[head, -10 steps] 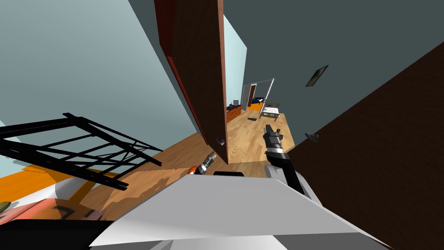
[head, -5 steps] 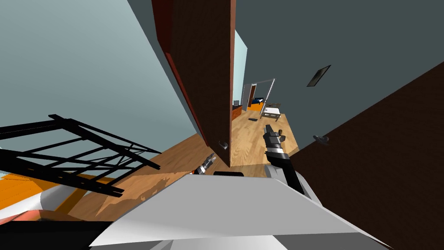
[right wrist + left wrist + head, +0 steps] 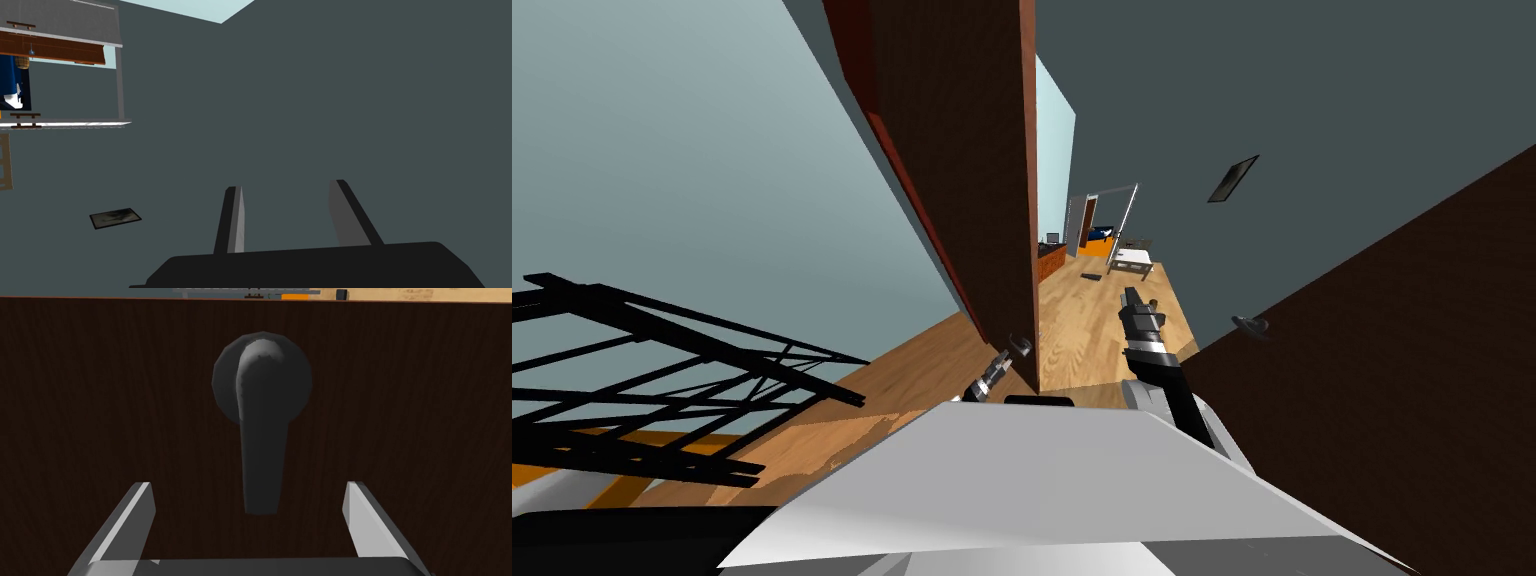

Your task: Push the door open

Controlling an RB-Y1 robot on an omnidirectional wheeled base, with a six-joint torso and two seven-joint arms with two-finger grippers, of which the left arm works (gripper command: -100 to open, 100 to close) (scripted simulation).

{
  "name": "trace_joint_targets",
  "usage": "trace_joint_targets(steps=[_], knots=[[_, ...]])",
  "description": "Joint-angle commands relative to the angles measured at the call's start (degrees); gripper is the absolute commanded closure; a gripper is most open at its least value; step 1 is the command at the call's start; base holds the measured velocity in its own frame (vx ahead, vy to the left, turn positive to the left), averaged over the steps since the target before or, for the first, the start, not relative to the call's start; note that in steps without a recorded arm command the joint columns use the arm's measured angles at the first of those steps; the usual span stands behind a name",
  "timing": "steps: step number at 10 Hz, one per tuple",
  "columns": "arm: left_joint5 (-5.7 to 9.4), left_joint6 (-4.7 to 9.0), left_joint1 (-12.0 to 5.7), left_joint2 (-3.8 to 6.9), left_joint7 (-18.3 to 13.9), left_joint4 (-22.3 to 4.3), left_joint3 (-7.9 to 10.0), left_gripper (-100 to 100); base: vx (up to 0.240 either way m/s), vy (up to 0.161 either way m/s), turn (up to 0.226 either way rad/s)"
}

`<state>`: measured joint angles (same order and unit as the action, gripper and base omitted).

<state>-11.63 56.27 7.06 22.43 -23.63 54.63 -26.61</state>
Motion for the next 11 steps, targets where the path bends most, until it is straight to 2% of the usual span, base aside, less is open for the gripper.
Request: trace_joint_targets(steps=[1, 2, 3, 4, 9, 10, 11], knots=[[0.13, -1.04, -0.50, -1.06, 0.5, -0.2, 0.20, -100, 0.175, -0.140, -0.074], [0.19, -1.40, -0.83, -1.61, 0.8, -0.6, 0.31, -100, 0.151, -0.110, -0.075], [0.15, -1.03, -0.66, -1.26, 0.6, -0.5, 0.24, -100, 0.065, -0.045, -0.014], [0.15, -1.03, -0.66, -1.26, 0.6, -0.5, 0.24, 100, -0.005, 0.003, 0.018], [0.15, -1.03, -0.66, -1.26, 0.6, -0.5, 0.24, 100, -0.015, 0.011, -0.001], [0.39, -1.08, -0.24, -0.59, 0.3, -0.1, 0.60, -100, -0.117, 0.039, 0.102], [0.50, -1.10, -0.06, -0.29, 0.1, 0.0, 0.75, -100, -0.176, 0.063, 0.103]])
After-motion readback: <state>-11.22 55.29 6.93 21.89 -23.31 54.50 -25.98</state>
